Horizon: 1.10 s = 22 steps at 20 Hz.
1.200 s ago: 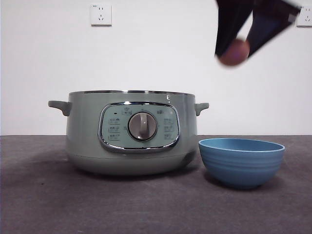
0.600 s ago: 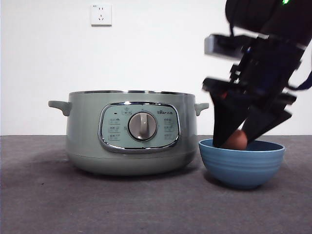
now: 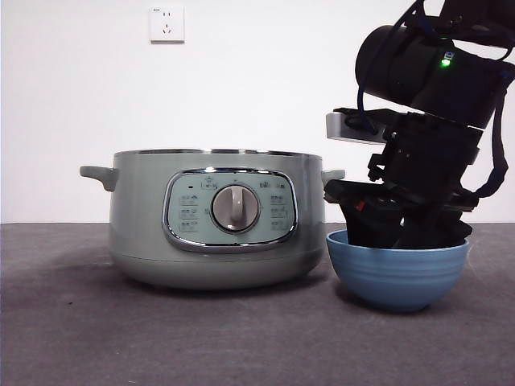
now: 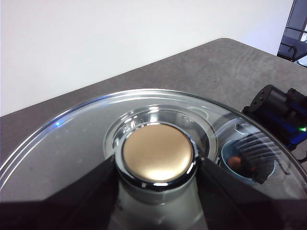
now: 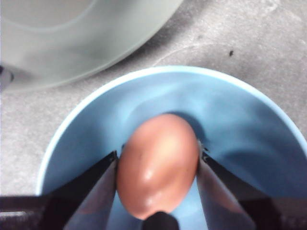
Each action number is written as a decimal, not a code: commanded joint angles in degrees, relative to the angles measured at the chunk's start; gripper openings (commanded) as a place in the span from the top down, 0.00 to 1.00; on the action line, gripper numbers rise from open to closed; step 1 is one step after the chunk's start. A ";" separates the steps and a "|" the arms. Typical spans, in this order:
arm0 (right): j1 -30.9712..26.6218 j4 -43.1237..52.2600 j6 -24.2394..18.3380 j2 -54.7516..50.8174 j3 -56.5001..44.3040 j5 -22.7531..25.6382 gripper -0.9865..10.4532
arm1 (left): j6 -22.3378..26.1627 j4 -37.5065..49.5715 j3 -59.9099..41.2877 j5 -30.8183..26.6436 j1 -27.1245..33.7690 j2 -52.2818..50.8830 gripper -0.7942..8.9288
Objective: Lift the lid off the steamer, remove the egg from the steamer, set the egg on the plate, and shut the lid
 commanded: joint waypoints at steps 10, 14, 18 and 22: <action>0.09 -2.32 0.35 -9.07 0.46 0.15 0.55 | 0.22 3.48 1.16 0.33 -0.13 2.60 0.93; 0.07 -5.70 0.61 -24.20 0.46 0.33 0.55 | 0.22 9.90 1.16 3.04 -0.17 8.00 0.93; 0.07 -6.25 2.23 -38.97 0.48 0.37 0.55 | 0.24 16.90 1.16 3.41 -0.22 15.15 0.93; 0.07 -6.27 4.11 -50.60 0.57 0.57 0.55 | 0.22 25.86 1.16 4.74 -0.22 23.23 0.93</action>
